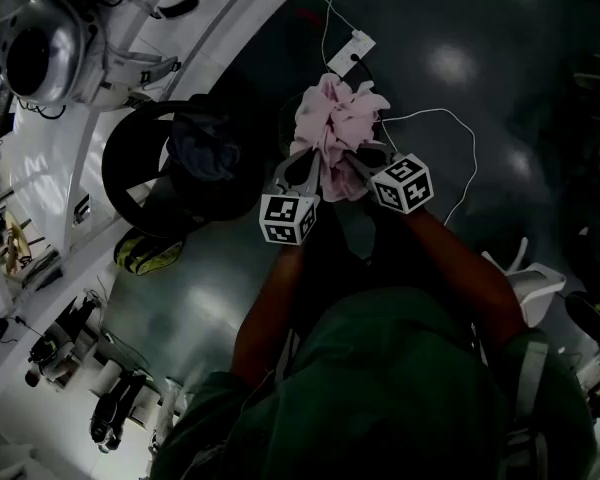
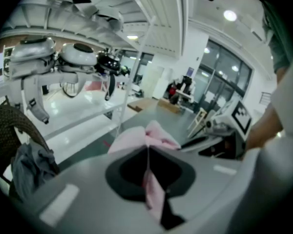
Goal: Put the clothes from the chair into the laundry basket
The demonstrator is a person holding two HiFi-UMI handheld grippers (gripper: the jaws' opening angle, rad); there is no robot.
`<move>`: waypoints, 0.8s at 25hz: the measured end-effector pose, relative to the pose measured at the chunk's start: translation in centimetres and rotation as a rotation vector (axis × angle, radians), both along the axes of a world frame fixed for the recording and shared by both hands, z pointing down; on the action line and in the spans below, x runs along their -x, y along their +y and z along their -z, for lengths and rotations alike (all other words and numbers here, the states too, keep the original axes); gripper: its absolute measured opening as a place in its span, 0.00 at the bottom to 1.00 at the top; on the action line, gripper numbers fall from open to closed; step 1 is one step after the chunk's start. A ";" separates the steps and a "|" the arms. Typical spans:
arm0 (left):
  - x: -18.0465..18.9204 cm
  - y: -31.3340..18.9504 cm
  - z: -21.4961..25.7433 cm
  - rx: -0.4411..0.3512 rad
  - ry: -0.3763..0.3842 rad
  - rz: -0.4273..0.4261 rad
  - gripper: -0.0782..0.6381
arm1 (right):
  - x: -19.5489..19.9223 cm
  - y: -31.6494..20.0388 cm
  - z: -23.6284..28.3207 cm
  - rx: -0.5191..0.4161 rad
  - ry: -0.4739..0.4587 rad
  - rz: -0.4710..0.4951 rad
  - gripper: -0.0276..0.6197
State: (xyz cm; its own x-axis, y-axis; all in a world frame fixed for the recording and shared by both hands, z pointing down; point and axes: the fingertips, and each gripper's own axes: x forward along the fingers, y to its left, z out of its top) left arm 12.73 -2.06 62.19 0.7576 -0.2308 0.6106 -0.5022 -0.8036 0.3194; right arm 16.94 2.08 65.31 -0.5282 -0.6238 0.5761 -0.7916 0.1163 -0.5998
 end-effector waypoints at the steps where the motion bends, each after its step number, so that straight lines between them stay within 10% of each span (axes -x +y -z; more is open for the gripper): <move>1: 0.1 0.0 -0.4 0.004 -0.006 0.006 0.13 | 0.0 0.0 -0.4 0.006 0.001 0.003 0.06; 20: 3.3 -0.4 -4.6 0.036 -0.072 0.071 0.13 | 1.7 -0.5 -4.5 0.117 0.010 0.059 0.07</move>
